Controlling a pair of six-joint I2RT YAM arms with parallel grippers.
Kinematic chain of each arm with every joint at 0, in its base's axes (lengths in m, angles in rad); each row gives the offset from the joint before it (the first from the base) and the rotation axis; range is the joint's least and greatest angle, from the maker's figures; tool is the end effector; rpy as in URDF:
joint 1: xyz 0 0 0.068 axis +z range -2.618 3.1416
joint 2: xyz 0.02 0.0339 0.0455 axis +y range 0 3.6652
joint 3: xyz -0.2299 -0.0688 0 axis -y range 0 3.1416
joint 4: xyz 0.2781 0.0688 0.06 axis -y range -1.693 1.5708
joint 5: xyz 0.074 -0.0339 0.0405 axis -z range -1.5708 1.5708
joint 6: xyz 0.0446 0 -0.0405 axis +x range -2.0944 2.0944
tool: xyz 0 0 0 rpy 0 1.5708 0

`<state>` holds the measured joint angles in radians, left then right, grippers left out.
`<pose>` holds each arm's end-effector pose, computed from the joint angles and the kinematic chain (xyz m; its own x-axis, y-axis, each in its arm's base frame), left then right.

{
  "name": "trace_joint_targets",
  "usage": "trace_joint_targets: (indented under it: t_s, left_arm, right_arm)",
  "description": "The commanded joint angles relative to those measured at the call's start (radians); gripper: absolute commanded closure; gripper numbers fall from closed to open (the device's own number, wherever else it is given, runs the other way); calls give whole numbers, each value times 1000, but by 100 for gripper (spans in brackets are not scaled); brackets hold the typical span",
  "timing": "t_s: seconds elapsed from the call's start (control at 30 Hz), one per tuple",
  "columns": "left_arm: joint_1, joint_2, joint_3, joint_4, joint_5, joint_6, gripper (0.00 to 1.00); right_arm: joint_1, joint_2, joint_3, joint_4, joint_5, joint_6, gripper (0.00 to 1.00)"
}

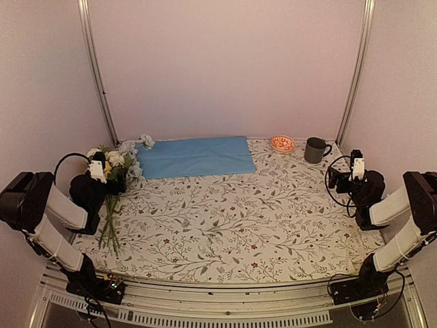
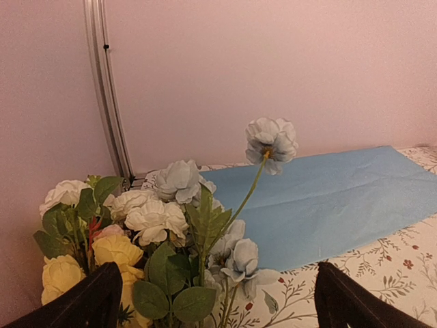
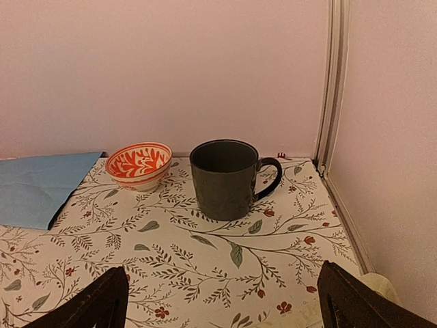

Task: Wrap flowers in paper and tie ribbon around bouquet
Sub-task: Pick up the folded wrapping paper from the center of the board.

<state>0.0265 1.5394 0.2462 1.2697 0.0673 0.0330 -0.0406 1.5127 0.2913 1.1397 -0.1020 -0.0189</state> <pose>0.2652 0.0040 0.0895 -0.0221 0.0323 -0.9992 0.0415 0.9986 0.0314 0.2762 -0.0067 0.0926 -0.0804 -0.0156 -0.9966 -0.0626 0.9980 -0.0105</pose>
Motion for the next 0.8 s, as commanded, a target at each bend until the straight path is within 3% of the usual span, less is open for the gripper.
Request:
trace_joint_targets:
  t_s: [0.0,0.07,0.2,0.27,0.47,0.53,0.77]
  left_arm:
    - [-2,9,15,-1,8,4,1]
    - [-14,3,29,-26,-34,8,1]
    - [-52,-21,47,-70,-162,15,1]
    - [-114,-62,144,-250,-344,26,1]
    - [-215,-124,422,-690,-397,69,6]
    - [-268,-103,527,-827,-408,68,10]
    - [-398,139,877,-1243,-228,21,18]
  right_arm:
    - [-5,-101,127,-254,-13,1,1]
    - [-5,-197,161,-360,-55,14,1]
    - [-5,-345,172,-399,-297,95,1]
    - [-5,-387,193,-428,-394,143,0]
    - [7,-369,312,-544,-672,331,16]
    - [59,-334,358,-616,-661,382,19]
    - [270,-71,708,-1110,-347,326,28]
